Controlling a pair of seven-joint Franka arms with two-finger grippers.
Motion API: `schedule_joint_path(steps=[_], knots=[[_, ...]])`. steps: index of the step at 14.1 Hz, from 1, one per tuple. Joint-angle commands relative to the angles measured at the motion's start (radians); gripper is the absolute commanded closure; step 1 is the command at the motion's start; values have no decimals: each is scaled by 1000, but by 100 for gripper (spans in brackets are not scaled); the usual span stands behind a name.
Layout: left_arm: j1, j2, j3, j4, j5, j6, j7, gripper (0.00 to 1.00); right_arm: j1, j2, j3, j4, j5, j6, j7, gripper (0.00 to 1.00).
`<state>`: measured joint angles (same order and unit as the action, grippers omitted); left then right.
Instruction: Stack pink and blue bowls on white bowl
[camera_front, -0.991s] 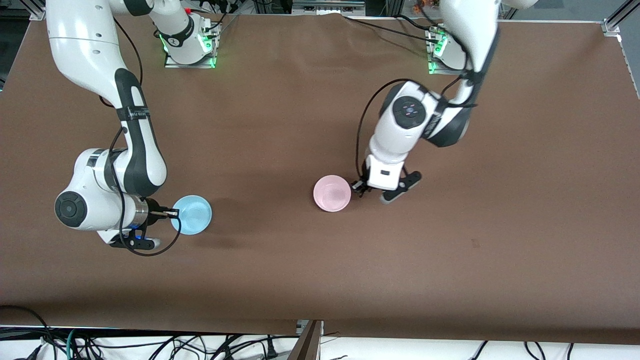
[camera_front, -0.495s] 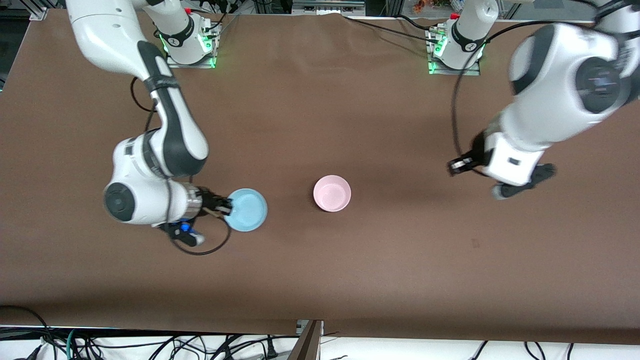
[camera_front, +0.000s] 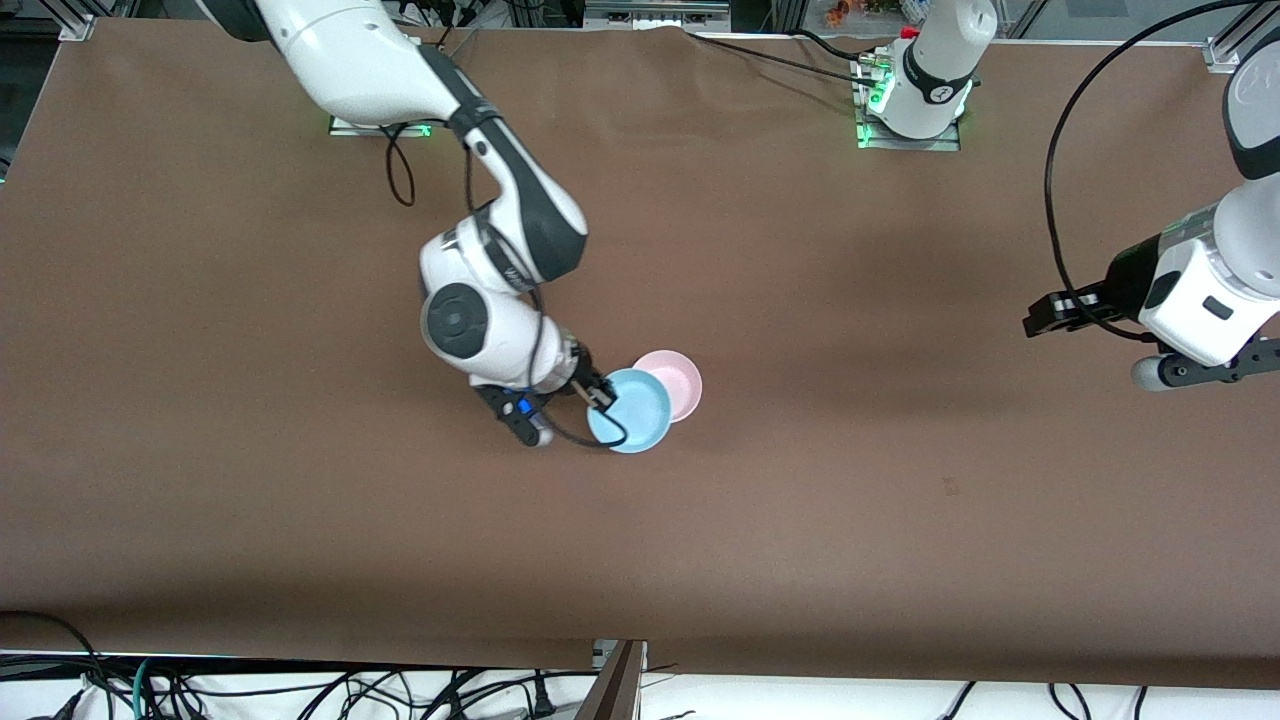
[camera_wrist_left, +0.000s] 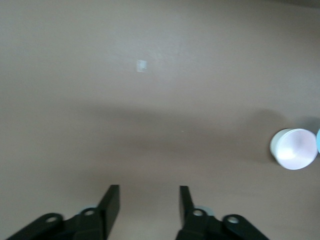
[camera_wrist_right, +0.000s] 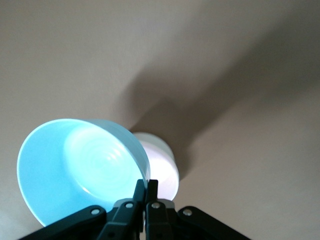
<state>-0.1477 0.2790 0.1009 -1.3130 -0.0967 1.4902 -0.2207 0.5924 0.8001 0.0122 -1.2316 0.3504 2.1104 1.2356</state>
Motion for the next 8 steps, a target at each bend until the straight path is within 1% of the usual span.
schedule_joint_path(steps=[1,3,5,8], knots=[[5,-65,-15,-8,43,-28,76,41,6,7,-6,11,16,-7,47,100],[22,-125,-15,-58,43,-25,136,36,26,8,-4,-2,21,-12,67,100],[20,-191,-18,-125,44,-15,142,32,55,11,-6,-11,18,-15,85,100],[23,-282,-18,-236,45,45,144,32,78,10,-6,-34,15,-15,87,100]])
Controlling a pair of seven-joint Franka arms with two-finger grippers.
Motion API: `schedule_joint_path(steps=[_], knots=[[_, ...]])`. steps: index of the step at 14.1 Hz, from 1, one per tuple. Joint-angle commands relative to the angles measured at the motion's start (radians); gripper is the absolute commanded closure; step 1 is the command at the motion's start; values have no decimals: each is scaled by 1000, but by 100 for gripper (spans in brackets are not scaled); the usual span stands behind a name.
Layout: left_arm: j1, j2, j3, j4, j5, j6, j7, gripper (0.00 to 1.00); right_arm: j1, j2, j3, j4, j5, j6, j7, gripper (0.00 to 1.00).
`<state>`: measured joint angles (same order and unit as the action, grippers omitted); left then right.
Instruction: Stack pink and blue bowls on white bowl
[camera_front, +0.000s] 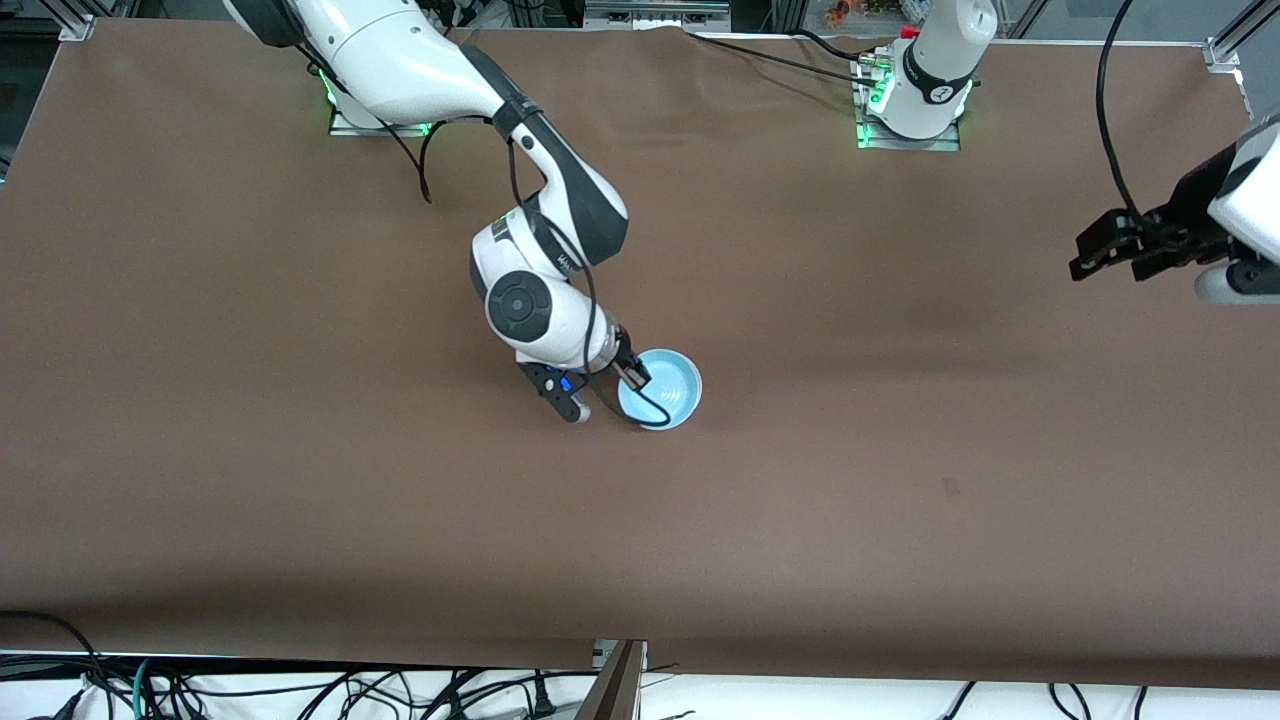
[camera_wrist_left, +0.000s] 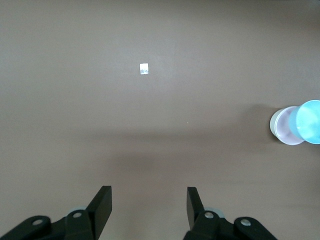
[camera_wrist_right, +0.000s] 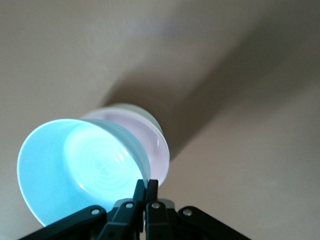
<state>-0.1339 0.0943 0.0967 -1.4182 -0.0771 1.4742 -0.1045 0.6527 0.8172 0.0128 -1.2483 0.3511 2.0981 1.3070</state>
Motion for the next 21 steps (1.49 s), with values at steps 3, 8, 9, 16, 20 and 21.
schedule_joint_path(steps=[3,8,9,16,20,21], knots=[[10,-183,-14,-260,28,141,29,29,18,-9,-7,-17,5,-4,9,100],[10,-263,-32,-306,30,135,89,15,18,-3,-7,-17,6,8,15,100],[10,-268,-35,-303,31,112,89,13,21,-3,-7,-17,3,11,15,100],[4,-167,-48,-188,39,84,82,0,22,19,-8,-17,-7,85,12,100],[7,-81,-46,-107,118,84,86,0,22,20,-8,-17,-9,85,6,100],[7,-77,-46,-107,123,86,88,0,22,20,-10,-19,-11,85,5,100]])
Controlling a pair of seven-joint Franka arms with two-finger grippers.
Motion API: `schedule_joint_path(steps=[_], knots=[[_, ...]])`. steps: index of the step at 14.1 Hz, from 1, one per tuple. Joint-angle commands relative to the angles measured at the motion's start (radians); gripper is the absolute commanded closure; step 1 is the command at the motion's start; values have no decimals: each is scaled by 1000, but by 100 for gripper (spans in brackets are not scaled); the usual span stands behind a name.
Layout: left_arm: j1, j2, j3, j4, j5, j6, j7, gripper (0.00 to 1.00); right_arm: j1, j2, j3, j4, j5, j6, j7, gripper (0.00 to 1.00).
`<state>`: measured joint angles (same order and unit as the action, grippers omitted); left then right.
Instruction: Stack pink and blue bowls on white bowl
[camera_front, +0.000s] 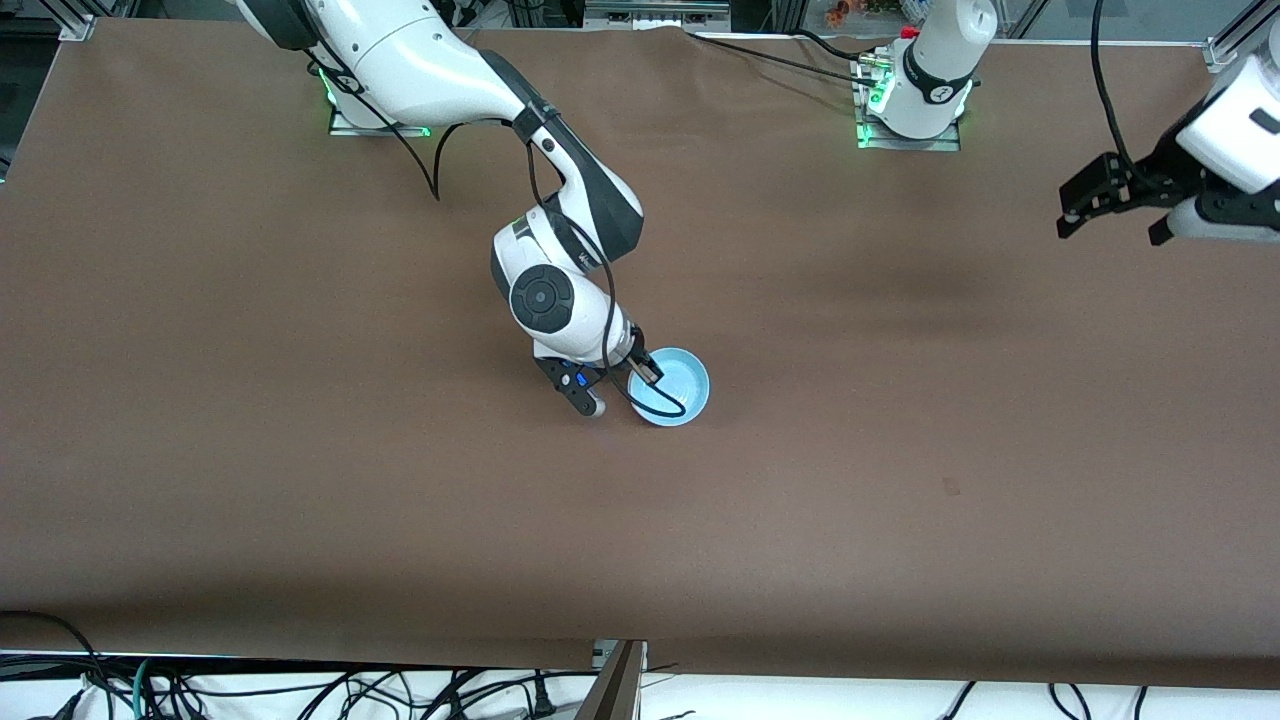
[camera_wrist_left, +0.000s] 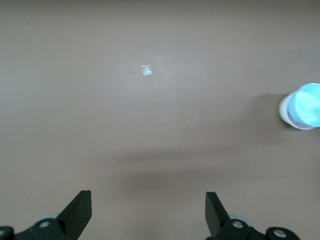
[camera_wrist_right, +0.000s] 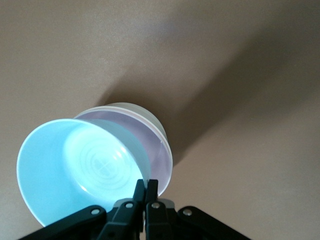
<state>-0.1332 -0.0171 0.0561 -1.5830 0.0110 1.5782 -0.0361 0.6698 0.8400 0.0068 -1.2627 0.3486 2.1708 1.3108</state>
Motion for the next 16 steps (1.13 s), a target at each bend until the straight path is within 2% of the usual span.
schedule_joint_path(steps=[1,7,9,12,14,15,16], knots=[[6,34,-6,58,44,-18,21,0,5,-2,-5,-4,-13,12,-1,100],[4,45,-6,78,43,-15,19,0,4,4,-5,-3,-20,26,1,100],[3,52,-6,83,43,-15,19,0,5,5,-5,-4,-20,52,5,86],[4,60,-4,84,40,-15,19,0,4,-1,-5,-3,-19,54,10,39],[6,60,-2,84,40,-15,21,0,-1,-13,-5,-1,-19,41,7,26],[6,62,-2,84,40,-15,21,0,-3,-25,-7,-1,-17,26,7,16],[6,62,-2,84,40,-14,21,0,-6,-28,-8,3,-19,2,5,13]])
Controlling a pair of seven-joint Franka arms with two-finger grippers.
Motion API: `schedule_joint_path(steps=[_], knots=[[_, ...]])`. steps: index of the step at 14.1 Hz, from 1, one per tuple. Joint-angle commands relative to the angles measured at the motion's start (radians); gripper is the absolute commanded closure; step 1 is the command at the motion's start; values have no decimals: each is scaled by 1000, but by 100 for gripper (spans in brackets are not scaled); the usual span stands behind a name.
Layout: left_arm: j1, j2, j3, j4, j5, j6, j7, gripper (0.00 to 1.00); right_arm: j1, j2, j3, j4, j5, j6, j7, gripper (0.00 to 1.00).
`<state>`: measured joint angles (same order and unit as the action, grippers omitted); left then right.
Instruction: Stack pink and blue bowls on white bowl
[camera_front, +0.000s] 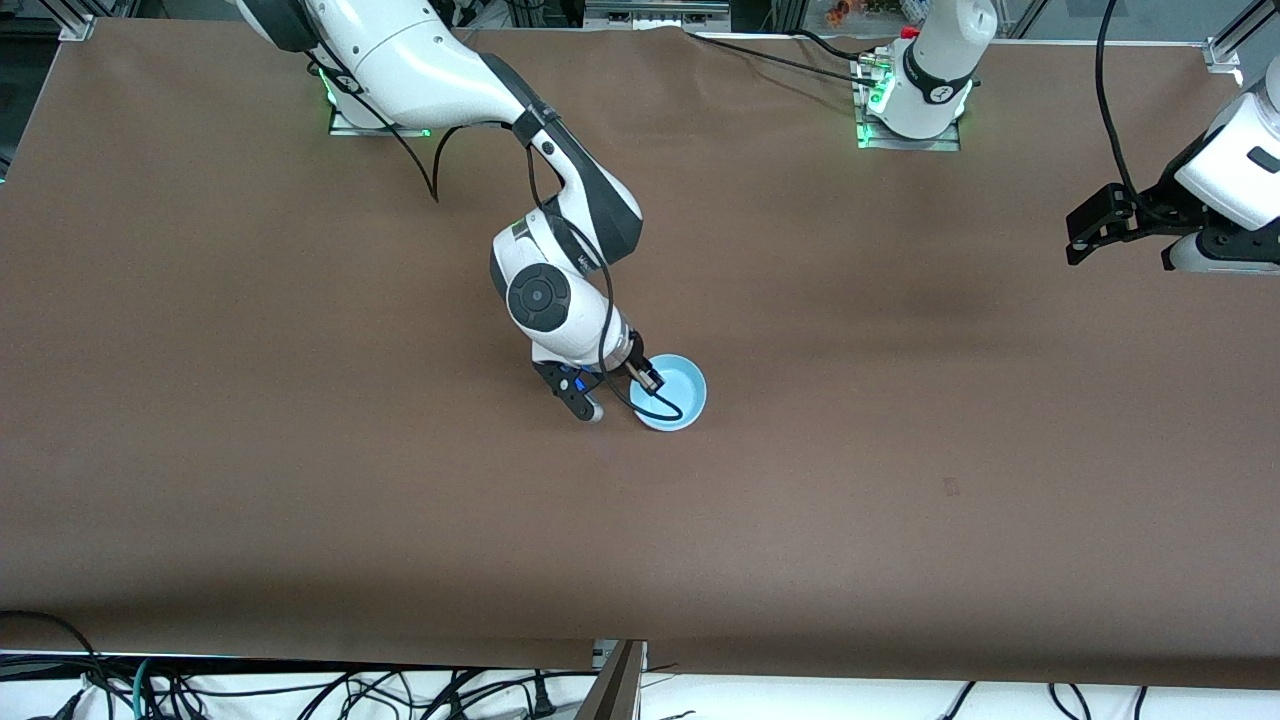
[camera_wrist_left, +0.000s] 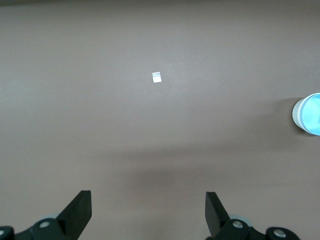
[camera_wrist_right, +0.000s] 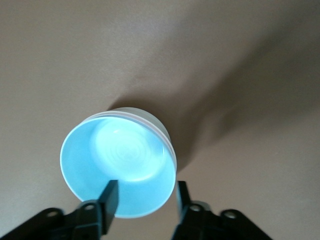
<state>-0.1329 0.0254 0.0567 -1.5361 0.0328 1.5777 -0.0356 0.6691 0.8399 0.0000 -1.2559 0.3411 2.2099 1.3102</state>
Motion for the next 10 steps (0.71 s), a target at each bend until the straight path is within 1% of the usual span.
schedule_joint_path(steps=[1,2,4,5,6,9,10], knots=[[6,19,-3,37,18,-13,20,0,-6,-42,-11,-4,-11,-56,1,11],[6,19,-3,37,18,-13,22,0,-9,-54,-26,-4,-13,-76,-6,1],[6,19,-3,37,18,-13,22,0,-9,-87,-57,-8,-17,-108,-9,0],[6,21,-3,37,18,-13,22,0,-9,-109,-87,-7,-16,-143,-28,0],[6,21,-3,37,18,-13,22,0,-9,-140,-130,-8,-16,-194,-92,0],[6,21,-3,37,18,-12,22,0,-9,-232,-266,-11,-14,-413,-360,0],[6,21,-3,37,18,-12,23,0,-9,-269,-306,-26,-14,-456,-440,0]])
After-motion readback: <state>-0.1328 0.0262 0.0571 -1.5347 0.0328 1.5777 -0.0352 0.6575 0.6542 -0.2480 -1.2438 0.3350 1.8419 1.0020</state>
